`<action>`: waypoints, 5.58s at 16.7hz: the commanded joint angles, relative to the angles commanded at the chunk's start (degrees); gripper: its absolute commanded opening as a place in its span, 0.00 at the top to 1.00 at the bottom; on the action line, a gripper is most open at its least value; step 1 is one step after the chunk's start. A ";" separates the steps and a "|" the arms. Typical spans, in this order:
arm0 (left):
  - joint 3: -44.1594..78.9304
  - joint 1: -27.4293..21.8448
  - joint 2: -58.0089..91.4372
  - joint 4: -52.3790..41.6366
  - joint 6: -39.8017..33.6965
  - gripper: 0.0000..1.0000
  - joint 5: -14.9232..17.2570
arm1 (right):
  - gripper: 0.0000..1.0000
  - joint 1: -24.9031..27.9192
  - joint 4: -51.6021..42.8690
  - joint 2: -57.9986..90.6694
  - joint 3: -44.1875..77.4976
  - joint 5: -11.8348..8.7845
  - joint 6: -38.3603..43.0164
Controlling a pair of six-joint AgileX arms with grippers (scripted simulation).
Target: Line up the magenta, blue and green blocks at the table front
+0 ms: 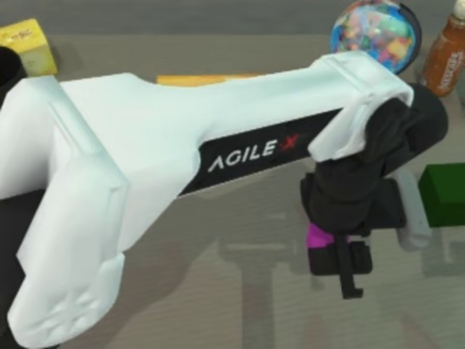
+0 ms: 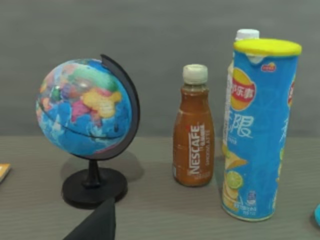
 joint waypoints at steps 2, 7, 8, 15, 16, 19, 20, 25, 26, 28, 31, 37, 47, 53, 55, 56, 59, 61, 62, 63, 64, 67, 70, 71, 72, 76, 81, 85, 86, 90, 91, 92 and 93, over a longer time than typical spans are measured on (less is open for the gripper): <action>-0.74 -0.09 0.25 0.99 0.09 1.00 -0.01 | 0.00 0.00 0.00 0.00 0.00 0.00 0.00; -7.09 -0.01 3.14 10.41 -0.05 1.00 0.05 | 0.00 0.00 0.00 0.00 0.00 0.00 0.00; -8.20 -0.04 3.71 11.96 -0.05 1.00 0.04 | 0.00 0.00 0.00 0.00 0.00 0.00 0.00; -9.23 -0.11 4.27 13.26 0.00 0.85 -0.01 | 0.00 0.00 0.00 0.00 0.00 0.00 0.00; -9.23 -0.11 4.27 13.26 0.00 0.77 -0.01 | 0.00 0.00 0.00 0.00 0.00 0.00 0.00; -9.23 -0.11 4.27 13.26 0.00 0.55 -0.01 | 0.00 0.00 0.00 0.00 0.00 0.00 0.00; -9.23 -0.11 4.27 13.26 0.00 0.47 -0.01 | 0.00 0.00 0.00 0.00 0.00 0.00 0.00; -9.23 -0.11 4.27 13.26 0.00 0.10 -0.01 | 0.00 0.00 0.00 0.00 0.00 0.00 0.00; -9.23 -0.11 4.27 13.26 0.00 0.02 -0.01 | 0.00 0.00 0.00 0.00 0.00 0.00 0.00; -9.23 -0.11 4.27 13.26 0.00 0.00 -0.01 | 0.00 0.00 0.00 0.00 0.00 0.00 0.00; -9.23 -0.11 4.27 13.26 0.00 0.00 -0.01 | 0.00 0.00 0.00 0.00 0.00 0.00 0.00; -8.26 -0.15 4.02 12.27 0.16 0.00 -0.02 | 0.00 0.00 0.00 0.00 0.00 0.00 0.00; 0.22 1.09 0.27 -0.16 -0.04 0.00 -0.05 | 0.00 0.00 0.00 0.00 0.00 0.00 0.00; -5.18 3.84 -5.44 3.22 -1.61 0.00 -0.31 | 0.00 1.64 -3.59 5.57 5.50 -0.18 0.63; -11.06 7.25 -12.01 6.75 -3.48 0.00 -0.57 | 0.00 3.20 -7.50 11.96 11.64 -0.20 1.27; -14.74 9.36 -16.19 8.94 -4.66 0.00 -0.71 | 0.00 4.04 -9.73 15.75 15.12 -0.19 1.63; -28.38 17.02 -32.23 16.99 -8.99 0.00 -1.11 | 0.00 7.05 -18.05 30.83 27.71 -0.07 2.91; -39.26 22.86 -45.15 23.29 -12.33 0.00 -1.32 | 0.00 9.26 -24.33 42.85 36.82 0.01 3.83; -45.01 25.86 -51.99 26.58 -14.04 0.00 -1.41 | 0.00 10.45 -27.71 49.47 41.61 0.04 4.31; -50.89 28.83 -58.95 29.89 -15.74 0.00 -1.47 | 0.00 11.57 -30.91 55.79 46.06 0.06 4.77; -56.78 31.74 -65.86 33.19 -17.40 0.00 -1.53 | 0.00 12.77 -34.34 62.65 50.79 0.07 5.25; -73.47 39.85 -85.05 42.84 -21.99 0.00 -1.60 | 0.00 16.26 -44.07 82.20 64.21 0.02 6.63; -87.82 46.87 -100.92 52.00 -25.96 0.00 -1.52 | 0.00 19.36 -52.44 98.55 76.33 -0.03 7.86; -91.94 48.94 -105.55 54.86 -27.15 0.00 -1.45 | 0.00 20.33 -54.98 103.34 80.20 -0.03 8.24; -95.73 50.84 -109.94 57.60 -28.25 0.00 -1.37 | 0.00 21.23 -57.27 107.61 83.81 -0.03 8.60; -106.64 56.46 -123.86 66.27 -31.68 0.00 -0.95 | 0.00 23.89 -63.57 119.25 94.79 0.05 9.62; -110.48 58.50 -128.86 69.72 -33.01 0.00 -0.70 | 0.00 24.87 -65.69 123.59 99.28 0.15 10.00; -110.48 58.50 -128.86 69.72 -33.01 0.00 -0.70 | 0.00 24.61 -65.44 123.65 99.09 0.14 9.96; -110.48 58.50 -128.86 69.72 -33.01 0.00 -0.70 | 0.00 24.69 -64.67 123.97 98.49 0.15 9.90; -110.48 58.50 -128.86 69.72 -33.01 0.00 -0.70 | 0.00 24.82 -55.94 127.15 93.54 0.19 10.02; -110.48 58.50 -128.86 69.72 -33.01 0.00 -0.70 | 0.00 24.85 -53.28 128.10 92.05 0.20 10.06; -110.48 58.50 -128.86 69.72 -33.01 0.00 -0.70 | 0.00 24.89 -51.19 128.96 90.74 0.20 10.10; -110.48 58.50 -128.86 69.72 -33.01 0.00 -0.70 | 0.00 24.92 -49.70 129.68 89.72 0.21 10.14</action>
